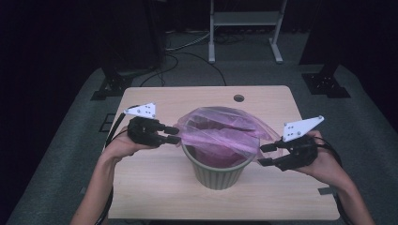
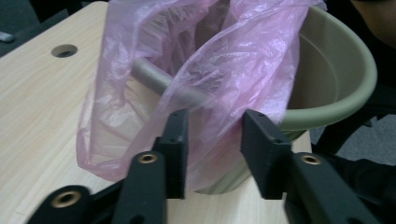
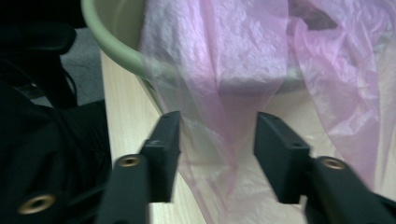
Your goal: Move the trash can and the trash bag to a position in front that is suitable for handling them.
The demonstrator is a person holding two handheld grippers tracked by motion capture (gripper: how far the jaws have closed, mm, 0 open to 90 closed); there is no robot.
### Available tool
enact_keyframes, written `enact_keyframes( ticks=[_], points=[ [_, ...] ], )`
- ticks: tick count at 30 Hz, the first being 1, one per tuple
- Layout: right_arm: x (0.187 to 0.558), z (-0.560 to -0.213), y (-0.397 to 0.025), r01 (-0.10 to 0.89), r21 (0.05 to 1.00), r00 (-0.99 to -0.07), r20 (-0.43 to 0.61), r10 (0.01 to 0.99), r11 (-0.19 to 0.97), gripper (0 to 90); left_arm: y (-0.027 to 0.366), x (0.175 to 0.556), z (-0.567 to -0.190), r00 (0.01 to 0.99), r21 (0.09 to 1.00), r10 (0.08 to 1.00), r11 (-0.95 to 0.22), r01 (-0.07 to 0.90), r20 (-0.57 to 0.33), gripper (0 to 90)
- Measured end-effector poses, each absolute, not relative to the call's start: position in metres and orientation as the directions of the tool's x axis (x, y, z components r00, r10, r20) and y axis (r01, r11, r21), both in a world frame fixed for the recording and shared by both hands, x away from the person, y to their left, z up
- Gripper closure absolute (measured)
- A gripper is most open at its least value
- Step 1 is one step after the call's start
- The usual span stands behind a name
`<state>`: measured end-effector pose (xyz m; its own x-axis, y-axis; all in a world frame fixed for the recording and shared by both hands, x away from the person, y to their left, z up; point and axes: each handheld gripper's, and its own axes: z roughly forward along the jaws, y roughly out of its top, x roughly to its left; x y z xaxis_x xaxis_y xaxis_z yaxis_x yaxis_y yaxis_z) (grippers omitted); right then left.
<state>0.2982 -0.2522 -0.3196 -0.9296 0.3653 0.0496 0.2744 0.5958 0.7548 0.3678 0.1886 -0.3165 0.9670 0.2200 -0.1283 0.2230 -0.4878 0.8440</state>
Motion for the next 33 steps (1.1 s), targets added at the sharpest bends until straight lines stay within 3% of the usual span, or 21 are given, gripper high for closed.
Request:
enact_keyframes(
  ticks=[1,3,4,8,20,33],
  points=[
    [0.299,-0.32,-0.252,0.275,0.756,-0.927,0.044,0.373,0.594,60.6,0.189,0.367,-0.317,0.968,0.844,0.21,-0.488,0.224,-0.136,67.6],
    [0.3,-0.321,-0.25,0.283,0.75,-0.923,0.044,0.382,0.597,69.4,0.19,0.365,-0.319,0.97,0.842,0.204,-0.493,0.221,-0.135,78.0],
    [0.301,-0.323,-0.248,0.3,0.745,-0.922,0.064,0.383,0.596,78.6,0.19,0.363,-0.321,0.971,0.838,0.198,-0.499,0.219,-0.135,86.5],
    [0.301,-0.328,-0.245,0.311,0.738,-0.924,0.088,0.372,0.599,88.6,0.192,0.355,-0.323,0.973,0.847,0.187,-0.489,0.209,-0.132,89.9],
    [0.292,-0.338,-0.244,0.323,0.724,-0.935,0.144,0.324,0.61,90.0,0.192,0.327,-0.332,0.984,0.846,0.146,-0.506,0.166,-0.105,90.0],
    [0.29,-0.363,-0.24,0.353,0.7,-0.932,0.207,0.297,0.621,90.0,0.179,0.305,-0.359,0.987,0.829,0.087,-0.535,0.161,-0.136,90.0]
  ],
)
